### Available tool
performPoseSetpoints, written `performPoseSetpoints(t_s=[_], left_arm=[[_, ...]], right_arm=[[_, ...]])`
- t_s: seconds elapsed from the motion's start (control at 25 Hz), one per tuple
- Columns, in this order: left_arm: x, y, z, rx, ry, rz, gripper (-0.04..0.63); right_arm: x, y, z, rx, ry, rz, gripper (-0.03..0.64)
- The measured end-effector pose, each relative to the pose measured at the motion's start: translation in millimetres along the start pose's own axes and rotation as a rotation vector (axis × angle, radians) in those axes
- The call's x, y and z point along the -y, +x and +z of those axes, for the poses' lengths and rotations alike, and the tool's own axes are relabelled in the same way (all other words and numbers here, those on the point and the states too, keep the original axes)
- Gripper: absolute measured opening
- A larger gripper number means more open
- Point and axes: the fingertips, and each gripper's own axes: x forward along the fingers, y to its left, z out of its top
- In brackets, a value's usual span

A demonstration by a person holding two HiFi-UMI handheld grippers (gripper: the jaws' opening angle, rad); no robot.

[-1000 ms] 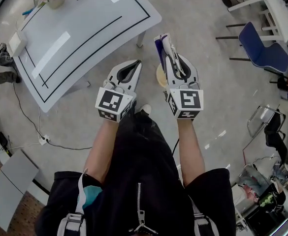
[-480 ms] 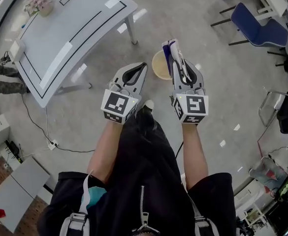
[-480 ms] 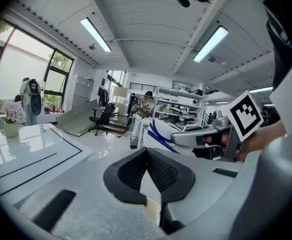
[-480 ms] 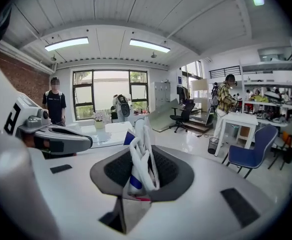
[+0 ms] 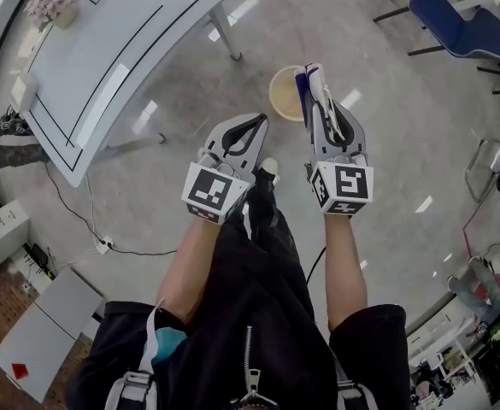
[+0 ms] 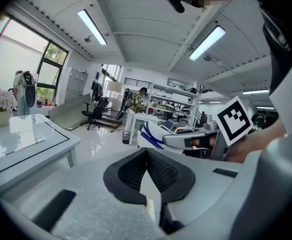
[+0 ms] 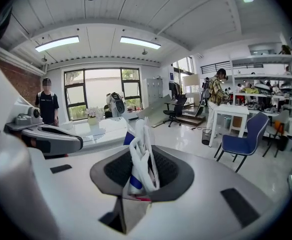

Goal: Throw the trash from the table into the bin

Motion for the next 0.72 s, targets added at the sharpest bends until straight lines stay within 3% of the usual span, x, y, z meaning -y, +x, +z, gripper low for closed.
performPoseSetpoints(t_s=[0.24, 0.48, 0.72], left_arm=[[-3.2, 3.7, -22.4, -0.012, -0.018, -0.007, 0.006], [0.1, 22.6, -41.0, -0.029, -0.090, 0.006, 0.006], [-3.2, 50.6, -80.6, -0.065, -0.114, -0.003, 0.006]], right_arm=[[14.8, 25.0, -17.4, -0.002, -0.020, -0.009, 0.086], [33.6, 44.8, -34.8, -0.001, 0.000, -0.019, 0.086], [54.0, 75.6, -71.2, -0.024, 0.019, -0.031, 0.086]])
